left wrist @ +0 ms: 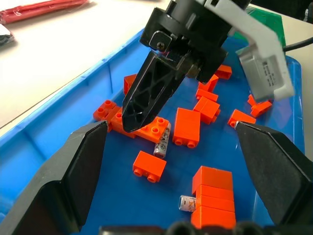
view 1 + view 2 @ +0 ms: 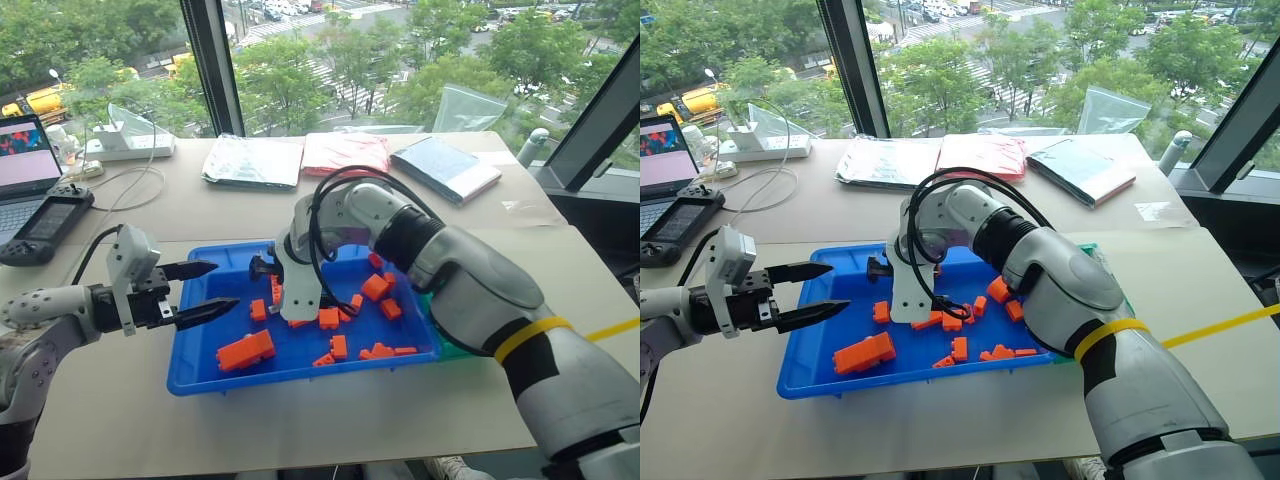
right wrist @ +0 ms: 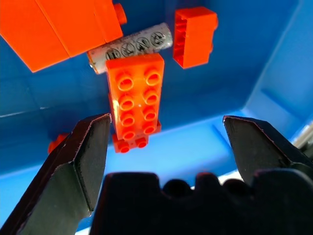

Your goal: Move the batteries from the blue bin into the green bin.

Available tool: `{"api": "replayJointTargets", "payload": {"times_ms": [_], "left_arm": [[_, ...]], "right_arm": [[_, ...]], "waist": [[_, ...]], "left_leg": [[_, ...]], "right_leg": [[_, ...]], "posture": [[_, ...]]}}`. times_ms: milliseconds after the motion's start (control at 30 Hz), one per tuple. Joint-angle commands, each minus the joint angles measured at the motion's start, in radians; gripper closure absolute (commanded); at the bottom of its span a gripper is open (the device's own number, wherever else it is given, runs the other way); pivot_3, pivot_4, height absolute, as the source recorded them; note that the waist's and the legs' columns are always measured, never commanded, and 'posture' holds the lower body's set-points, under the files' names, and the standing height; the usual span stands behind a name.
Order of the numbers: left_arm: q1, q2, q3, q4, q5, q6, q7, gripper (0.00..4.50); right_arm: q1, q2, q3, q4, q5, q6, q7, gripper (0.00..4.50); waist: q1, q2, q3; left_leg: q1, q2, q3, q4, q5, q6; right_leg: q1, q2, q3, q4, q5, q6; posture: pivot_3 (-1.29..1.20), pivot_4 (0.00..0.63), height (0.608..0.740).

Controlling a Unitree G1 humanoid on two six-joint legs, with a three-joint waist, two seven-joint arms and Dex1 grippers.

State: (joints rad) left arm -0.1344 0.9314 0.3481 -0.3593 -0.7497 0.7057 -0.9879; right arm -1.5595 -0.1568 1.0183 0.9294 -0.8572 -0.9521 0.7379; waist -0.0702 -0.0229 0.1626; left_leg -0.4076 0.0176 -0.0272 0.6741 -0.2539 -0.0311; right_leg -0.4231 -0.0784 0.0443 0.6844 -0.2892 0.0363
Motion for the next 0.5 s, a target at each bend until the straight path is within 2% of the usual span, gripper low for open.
{"api": "replayJointTargets", "payload": {"times_ms": [33,300,400,500], "left_arm": [[0.005,0.012,0.032,-0.042,-0.022,0.010,0.008,0.00],[0.014,0.004,0.045,-0.072,-0.038,0.030,0.034,0.00],[0.015,0.003,0.045,-0.074,-0.042,0.032,0.039,0.00],[0.012,0.005,0.042,-0.071,-0.043,0.030,0.039,0.00]], "right_arm": [[-0.032,0.038,0.007,0.016,-0.046,-0.031,-0.041,0.23],[-0.006,0.102,0.036,0.112,-0.127,-0.014,-0.097,0.23],[-0.009,0.107,0.031,0.128,-0.135,-0.015,-0.107,0.92],[-0.011,0.108,0.028,0.134,-0.144,-0.020,-0.113,1.83]], "waist": [[0.000,0.000,0.000],[-0.001,0.000,0.000],[-0.001,0.000,0.000],[-0.002,0.000,0.000]], "left_leg": [[0.000,0.000,0.000,0.000,0.000,0.000],[0.001,0.000,-0.001,-0.001,0.000,0.000],[0.002,0.000,-0.001,-0.001,0.000,0.001],[0.002,0.001,-0.001,-0.001,0.000,0.000]], "right_leg": [[0.000,0.000,0.000,0.000,0.000,0.000],[0.000,0.000,0.000,0.001,0.000,0.000],[0.001,0.001,0.000,0.001,0.000,0.000],[0.001,0.001,0.000,0.002,0.000,0.000]], "posture": [[0.00,0.150,0.740],[0.00,0.150,0.740],[0.00,0.150,0.740],[0.00,0.150,0.740]]}}
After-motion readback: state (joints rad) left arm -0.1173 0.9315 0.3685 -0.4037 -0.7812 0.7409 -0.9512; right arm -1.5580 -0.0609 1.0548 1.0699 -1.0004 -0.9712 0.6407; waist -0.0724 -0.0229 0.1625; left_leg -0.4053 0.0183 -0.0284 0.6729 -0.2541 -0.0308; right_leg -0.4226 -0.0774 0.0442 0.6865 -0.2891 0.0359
